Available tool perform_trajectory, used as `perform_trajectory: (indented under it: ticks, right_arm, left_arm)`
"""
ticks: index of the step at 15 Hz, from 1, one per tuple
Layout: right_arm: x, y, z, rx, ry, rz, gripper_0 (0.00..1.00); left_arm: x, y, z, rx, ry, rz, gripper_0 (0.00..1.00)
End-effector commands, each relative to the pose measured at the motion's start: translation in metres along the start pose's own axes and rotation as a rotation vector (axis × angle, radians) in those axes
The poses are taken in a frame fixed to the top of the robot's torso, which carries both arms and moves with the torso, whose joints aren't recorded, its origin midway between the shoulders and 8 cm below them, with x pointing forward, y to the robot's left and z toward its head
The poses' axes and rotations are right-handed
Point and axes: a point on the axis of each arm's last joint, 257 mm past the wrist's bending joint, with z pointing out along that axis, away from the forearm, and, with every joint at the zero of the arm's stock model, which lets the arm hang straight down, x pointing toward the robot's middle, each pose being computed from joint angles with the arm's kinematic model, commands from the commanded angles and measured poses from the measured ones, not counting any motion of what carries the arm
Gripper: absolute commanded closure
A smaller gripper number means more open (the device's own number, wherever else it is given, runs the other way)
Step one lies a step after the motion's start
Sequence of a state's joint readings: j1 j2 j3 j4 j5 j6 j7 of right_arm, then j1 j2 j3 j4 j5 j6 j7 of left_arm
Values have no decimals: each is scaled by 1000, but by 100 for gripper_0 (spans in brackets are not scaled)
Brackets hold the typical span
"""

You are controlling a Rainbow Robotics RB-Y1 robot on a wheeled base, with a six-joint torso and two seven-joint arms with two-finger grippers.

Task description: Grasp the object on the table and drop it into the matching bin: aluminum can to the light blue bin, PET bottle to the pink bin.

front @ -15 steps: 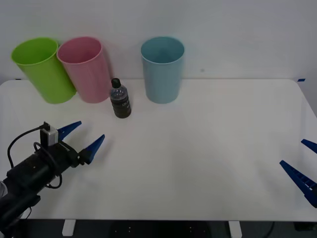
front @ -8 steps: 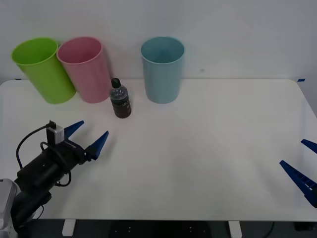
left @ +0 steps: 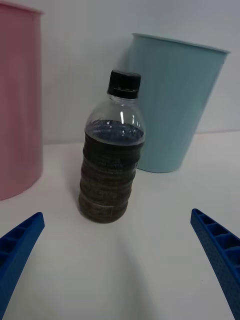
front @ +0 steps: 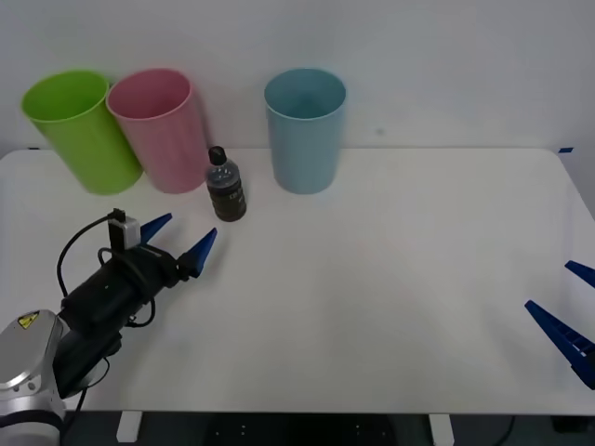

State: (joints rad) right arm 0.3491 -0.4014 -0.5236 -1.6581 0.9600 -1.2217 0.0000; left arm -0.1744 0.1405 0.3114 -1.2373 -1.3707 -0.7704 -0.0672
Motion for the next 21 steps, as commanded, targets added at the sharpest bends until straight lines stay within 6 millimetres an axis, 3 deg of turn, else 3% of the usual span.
perform_trajectory:
  ticks: [1,6,17,21]
  right_arm:
    - [0,0,0,0,0,0,0]
    - [0,0,0,0,0,0,0]
    - [0,0,0,0,0,0,0]
    - [0,0,0,0,0,0,0]
  left_arm:
    - [0,4,16,-5,9,-4,0]
    - [-3,13,42,-38,29,13,0]
    - [-11,9,111,-72,93,35,0]
    - [-16,4,123,-96,94,44,0]
